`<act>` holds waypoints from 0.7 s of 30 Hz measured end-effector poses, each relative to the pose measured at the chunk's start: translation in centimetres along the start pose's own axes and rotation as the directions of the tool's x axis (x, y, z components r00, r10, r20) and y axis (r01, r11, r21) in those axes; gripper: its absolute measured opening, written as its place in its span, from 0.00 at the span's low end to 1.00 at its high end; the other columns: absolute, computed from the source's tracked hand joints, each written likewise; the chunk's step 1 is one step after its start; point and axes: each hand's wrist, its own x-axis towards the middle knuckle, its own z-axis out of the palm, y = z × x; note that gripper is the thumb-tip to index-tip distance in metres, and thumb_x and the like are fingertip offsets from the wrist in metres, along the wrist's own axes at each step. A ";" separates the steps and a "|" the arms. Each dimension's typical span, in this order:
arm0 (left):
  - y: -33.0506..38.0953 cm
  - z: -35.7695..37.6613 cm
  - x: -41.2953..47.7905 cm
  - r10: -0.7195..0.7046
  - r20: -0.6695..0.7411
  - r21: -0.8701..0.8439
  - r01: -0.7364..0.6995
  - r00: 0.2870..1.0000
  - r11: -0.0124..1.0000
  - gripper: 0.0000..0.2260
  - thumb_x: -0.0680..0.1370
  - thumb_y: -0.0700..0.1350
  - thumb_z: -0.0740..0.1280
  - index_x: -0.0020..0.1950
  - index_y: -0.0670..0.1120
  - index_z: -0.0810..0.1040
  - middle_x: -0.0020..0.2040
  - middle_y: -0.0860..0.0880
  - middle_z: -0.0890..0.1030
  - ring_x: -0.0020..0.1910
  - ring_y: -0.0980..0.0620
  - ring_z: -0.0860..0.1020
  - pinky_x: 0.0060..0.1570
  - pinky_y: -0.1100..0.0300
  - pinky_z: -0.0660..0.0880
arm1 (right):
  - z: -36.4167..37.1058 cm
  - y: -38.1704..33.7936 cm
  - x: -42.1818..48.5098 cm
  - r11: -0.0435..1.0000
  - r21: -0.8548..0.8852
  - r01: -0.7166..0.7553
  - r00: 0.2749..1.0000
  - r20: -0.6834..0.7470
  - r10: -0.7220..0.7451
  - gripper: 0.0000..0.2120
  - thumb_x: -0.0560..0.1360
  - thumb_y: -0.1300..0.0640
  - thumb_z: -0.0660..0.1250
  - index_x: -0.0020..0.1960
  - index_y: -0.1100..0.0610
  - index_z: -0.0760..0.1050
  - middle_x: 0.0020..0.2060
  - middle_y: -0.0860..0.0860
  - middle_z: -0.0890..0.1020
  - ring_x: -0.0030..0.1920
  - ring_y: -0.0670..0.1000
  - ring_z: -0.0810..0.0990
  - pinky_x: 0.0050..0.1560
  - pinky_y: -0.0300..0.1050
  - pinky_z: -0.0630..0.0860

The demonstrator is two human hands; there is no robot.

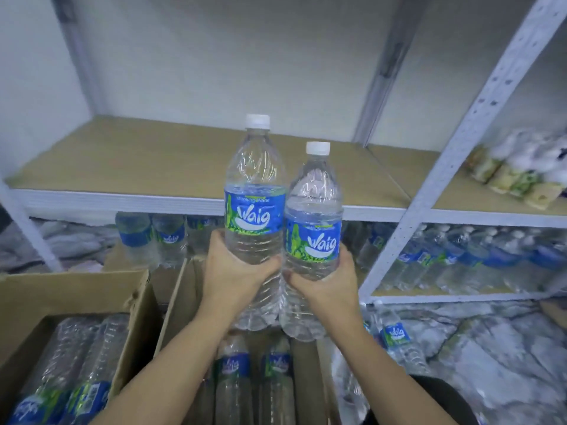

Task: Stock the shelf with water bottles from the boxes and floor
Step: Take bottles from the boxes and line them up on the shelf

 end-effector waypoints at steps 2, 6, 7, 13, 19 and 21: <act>2.7 0.9 1.0 0.067 -0.018 0.003 -0.067 0.998 0.998 0.31 0.58 0.50 0.82 0.55 0.51 0.70 0.51 0.54 0.79 0.52 0.52 0.78 0.54 0.56 0.75 | -1.0 -1.6 2.2 1.000 0.013 0.027 0.999 -0.018 -0.027 0.34 0.57 0.52 0.84 0.55 0.40 0.69 0.53 0.41 0.76 0.55 0.40 0.76 0.52 0.28 0.69; 7.2 3.2 3.6 0.185 -0.015 0.001 -0.185 0.983 0.983 0.30 0.56 0.52 0.82 0.53 0.52 0.73 0.46 0.56 0.82 0.44 0.58 0.79 0.42 0.65 0.74 | -2.6 -4.0 6.9 0.993 0.091 0.072 0.995 -0.079 -0.065 0.37 0.54 0.45 0.84 0.58 0.45 0.72 0.54 0.45 0.81 0.55 0.44 0.80 0.57 0.45 0.78; 8.2 3.8 4.2 0.208 -0.005 -0.005 -0.208 0.978 0.978 0.31 0.55 0.52 0.82 0.53 0.52 0.74 0.45 0.56 0.82 0.43 0.60 0.79 0.41 0.66 0.74 | -3.0 -4.5 8.0 0.991 0.110 0.080 0.993 -0.097 -0.069 0.36 0.53 0.44 0.84 0.57 0.45 0.72 0.52 0.44 0.82 0.54 0.43 0.81 0.56 0.45 0.78; 11.9 7.6 8.3 0.255 0.013 -0.077 -0.253 0.967 0.964 0.28 0.58 0.48 0.82 0.54 0.52 0.75 0.45 0.55 0.82 0.41 0.67 0.78 0.34 0.75 0.70 | -4.4 -5.8 14.8 0.987 0.071 0.145 0.980 -0.147 -0.133 0.41 0.52 0.39 0.83 0.61 0.43 0.72 0.55 0.44 0.81 0.57 0.46 0.80 0.58 0.53 0.78; 13.4 10.6 12.4 0.260 -0.015 -0.126 -0.260 0.965 0.957 0.30 0.58 0.50 0.82 0.56 0.54 0.74 0.47 0.55 0.82 0.45 0.56 0.81 0.38 0.65 0.71 | -5.2 -7.3 20.8 0.983 0.015 0.183 0.975 -0.132 -0.180 0.35 0.55 0.45 0.83 0.56 0.40 0.69 0.53 0.39 0.76 0.59 0.45 0.75 0.62 0.48 0.74; 13.9 11.3 13.6 0.269 -0.034 -0.142 -0.271 0.962 0.952 0.30 0.59 0.48 0.82 0.57 0.54 0.74 0.47 0.55 0.82 0.45 0.59 0.80 0.38 0.66 0.71 | -5.0 -7.6 22.5 0.983 -0.002 0.181 0.977 -0.117 -0.180 0.37 0.55 0.44 0.83 0.59 0.43 0.70 0.54 0.40 0.75 0.59 0.45 0.74 0.63 0.49 0.73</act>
